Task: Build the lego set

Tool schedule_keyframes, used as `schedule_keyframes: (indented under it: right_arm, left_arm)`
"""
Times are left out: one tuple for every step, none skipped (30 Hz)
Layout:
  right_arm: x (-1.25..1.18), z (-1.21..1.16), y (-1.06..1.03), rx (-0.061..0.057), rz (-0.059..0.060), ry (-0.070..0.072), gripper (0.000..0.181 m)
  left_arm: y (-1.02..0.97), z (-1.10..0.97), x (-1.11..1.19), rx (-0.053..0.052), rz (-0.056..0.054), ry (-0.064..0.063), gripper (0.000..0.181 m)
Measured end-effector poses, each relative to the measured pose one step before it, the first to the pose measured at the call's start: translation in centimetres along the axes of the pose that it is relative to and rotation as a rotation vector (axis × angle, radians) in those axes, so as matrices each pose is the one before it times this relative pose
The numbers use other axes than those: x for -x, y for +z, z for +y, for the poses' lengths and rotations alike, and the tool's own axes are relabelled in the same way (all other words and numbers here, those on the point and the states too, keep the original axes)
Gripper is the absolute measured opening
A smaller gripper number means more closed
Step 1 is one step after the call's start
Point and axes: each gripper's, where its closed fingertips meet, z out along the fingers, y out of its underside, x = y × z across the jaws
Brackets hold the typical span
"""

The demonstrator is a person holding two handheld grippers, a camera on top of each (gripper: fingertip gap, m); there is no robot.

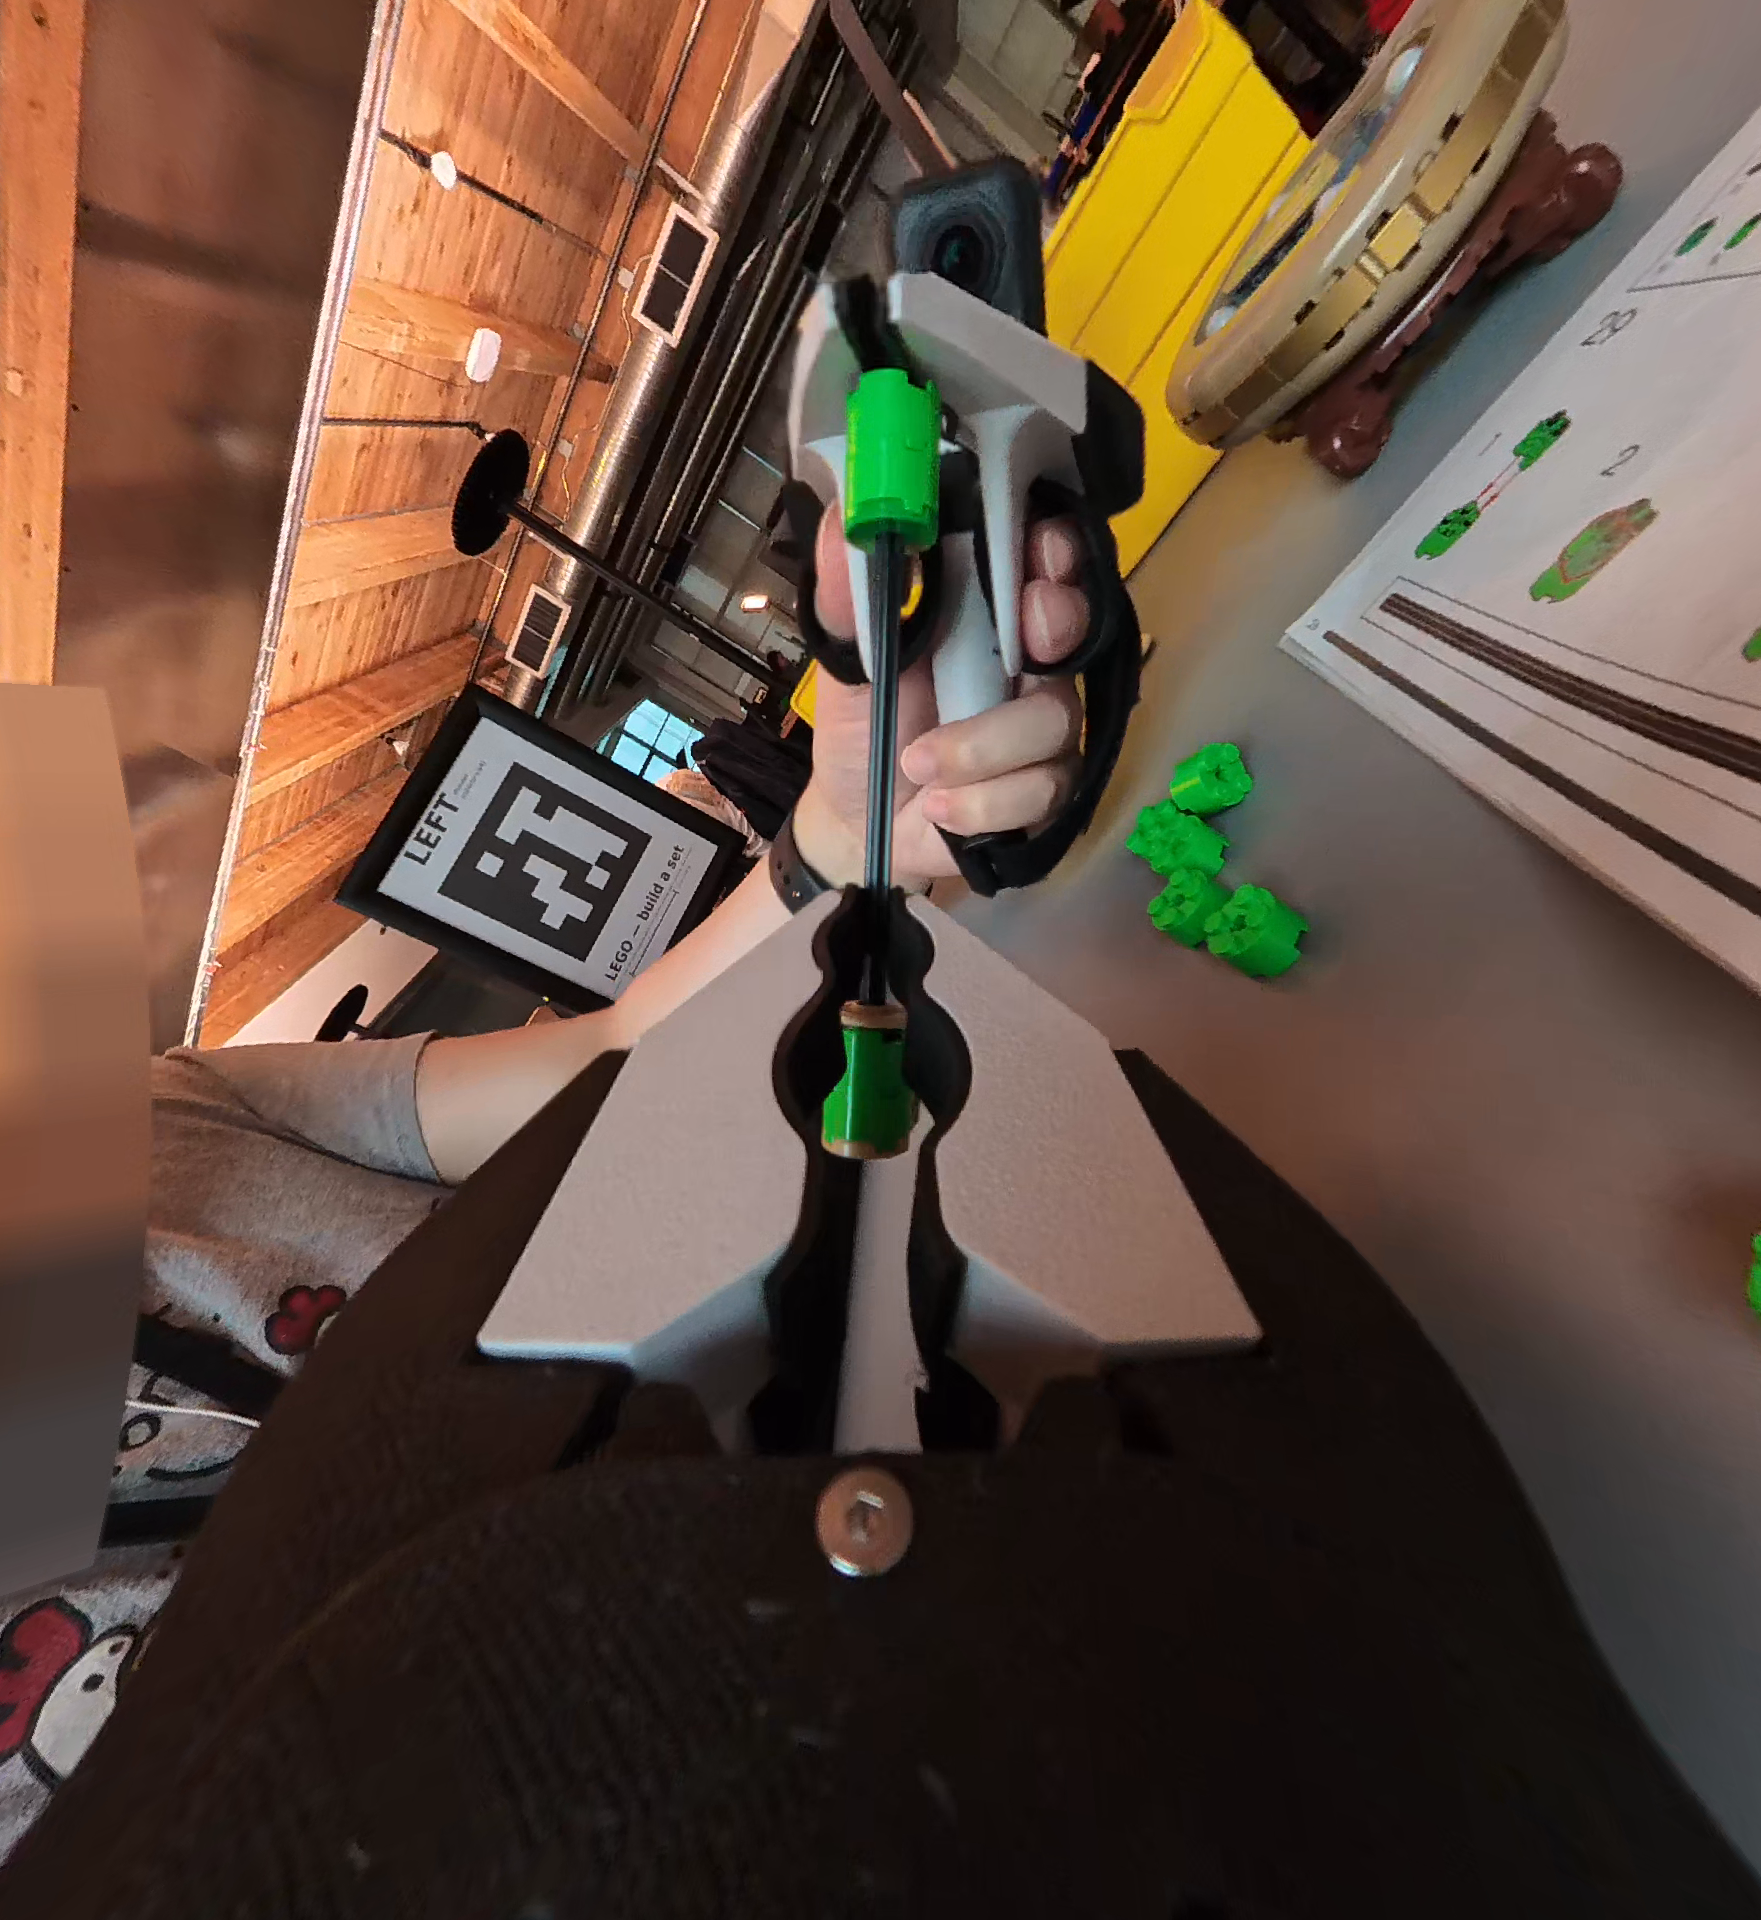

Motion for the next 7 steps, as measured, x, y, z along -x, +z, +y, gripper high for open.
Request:
schedule_keyframes:
  right_arm:
    - [0.070,-0.154,-0.067,-0.0100,-0.0020,-0.0076,0.001]
    - [-0.102,-0.135,-0.061,-0.0083,0.0081,-0.0048,0.001]
    - [-0.065,-0.138,-0.014,-0.0078,0.0046,-0.0032,0.001]
    - [-0.023,-0.060,0.015,-0.0035,0.0018,-0.0021,0.001]
    - [-0.020,-0.047,0.038,-0.0022,0.0031,-0.0054,0.001]
    - [-0.055,-0.077,0.040,-0.0054,0.0084,-0.0117,0.001]
    - [-0.052,-0.036,0.067,-0.0022,0.0074,-0.0090,0.001]
  left_arm:
    - [-0.084,-0.133,0.000,-0.0115,0.0083,-0.0293,0.001]
    - [-0.033,-0.105,0.020,-0.0091,0.0015,-0.0269,0.000]
    - [0.013,-0.117,-0.004,-0.0095,-0.0043,-0.0117,0.000]
    - [0.067,-0.086,-0.033,-0.0089,-0.0054,0.0062,0.000]
    - [0.100,-0.069,0.026,-0.0059,-0.0085,0.0102,0.000]
    - [0.105,-0.073,0.036,-0.0057,-0.0058,0.0047,0.000]
    - [0.082,-0.066,0.000,-0.0070,0.0030,-0.0006,0.000]
